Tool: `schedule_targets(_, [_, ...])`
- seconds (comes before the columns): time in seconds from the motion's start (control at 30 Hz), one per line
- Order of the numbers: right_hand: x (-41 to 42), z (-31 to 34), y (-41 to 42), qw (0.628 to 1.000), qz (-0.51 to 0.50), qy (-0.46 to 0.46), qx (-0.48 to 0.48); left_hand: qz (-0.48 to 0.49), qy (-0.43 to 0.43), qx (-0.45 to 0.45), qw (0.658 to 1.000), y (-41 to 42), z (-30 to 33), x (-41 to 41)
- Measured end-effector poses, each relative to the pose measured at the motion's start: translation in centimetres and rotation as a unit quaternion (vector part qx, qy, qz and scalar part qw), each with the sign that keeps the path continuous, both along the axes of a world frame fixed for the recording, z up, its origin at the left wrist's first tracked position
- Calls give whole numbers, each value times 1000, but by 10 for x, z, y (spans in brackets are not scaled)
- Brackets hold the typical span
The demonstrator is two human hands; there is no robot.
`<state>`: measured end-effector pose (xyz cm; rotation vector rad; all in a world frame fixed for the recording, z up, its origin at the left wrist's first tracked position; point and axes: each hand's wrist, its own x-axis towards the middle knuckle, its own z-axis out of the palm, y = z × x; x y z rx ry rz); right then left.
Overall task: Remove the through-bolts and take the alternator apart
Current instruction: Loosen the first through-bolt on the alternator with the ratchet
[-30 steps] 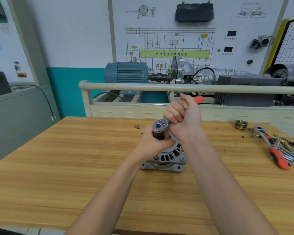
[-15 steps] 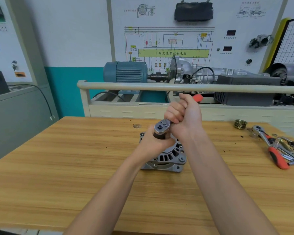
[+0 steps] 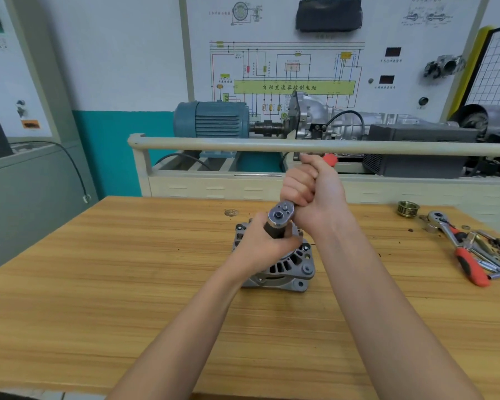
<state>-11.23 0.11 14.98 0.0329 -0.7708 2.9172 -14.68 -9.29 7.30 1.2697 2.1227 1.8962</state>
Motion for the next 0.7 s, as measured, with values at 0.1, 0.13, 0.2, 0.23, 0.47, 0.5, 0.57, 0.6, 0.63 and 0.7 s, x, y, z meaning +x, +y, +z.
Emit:
schedule_targets(0.1, [0, 6, 1, 980, 165, -6, 107, -89, 28, -89, 992, -9, 3, 5])
schedule_targets(0.13, [-1, 7, 1, 972, 197, -10, 125, -92, 28, -95, 991, -9, 3, 6])
schedule_targets(0.2, [-5, 9, -1, 974, 198, -18, 112, -45, 12, -56, 997, -4, 0, 7])
schedule_targets(0.23, [-6, 9, -3, 983, 165, -17, 74, -9, -9, -22, 1000, -1, -1, 5])
schedule_targets(0.47, [-6, -2, -17, 996, -74, 39, -26, 37, -58, 72, 995, -4, 0, -3])
schedule_targets(0.5, [-6, 0, -15, 999, -20, 33, -1, 8, -36, 34, 999, -10, 0, -3])
schedule_targets(0.57, [-8, 5, -10, 991, 120, 11, 55, -47, 16, -60, 997, -19, 6, -2])
schedule_targets(0.6, [-9, 8, -9, 981, 176, 0, 79, -64, 35, -94, 993, -20, 9, -1])
schedule_targets(0.63, [-10, 10, -8, 973, 208, -8, 104, -71, 45, -110, 990, -20, 10, -1])
schedule_targets(0.7, [-10, 12, -11, 973, 194, -16, 124, -61, 33, -97, 993, -16, 10, 0])
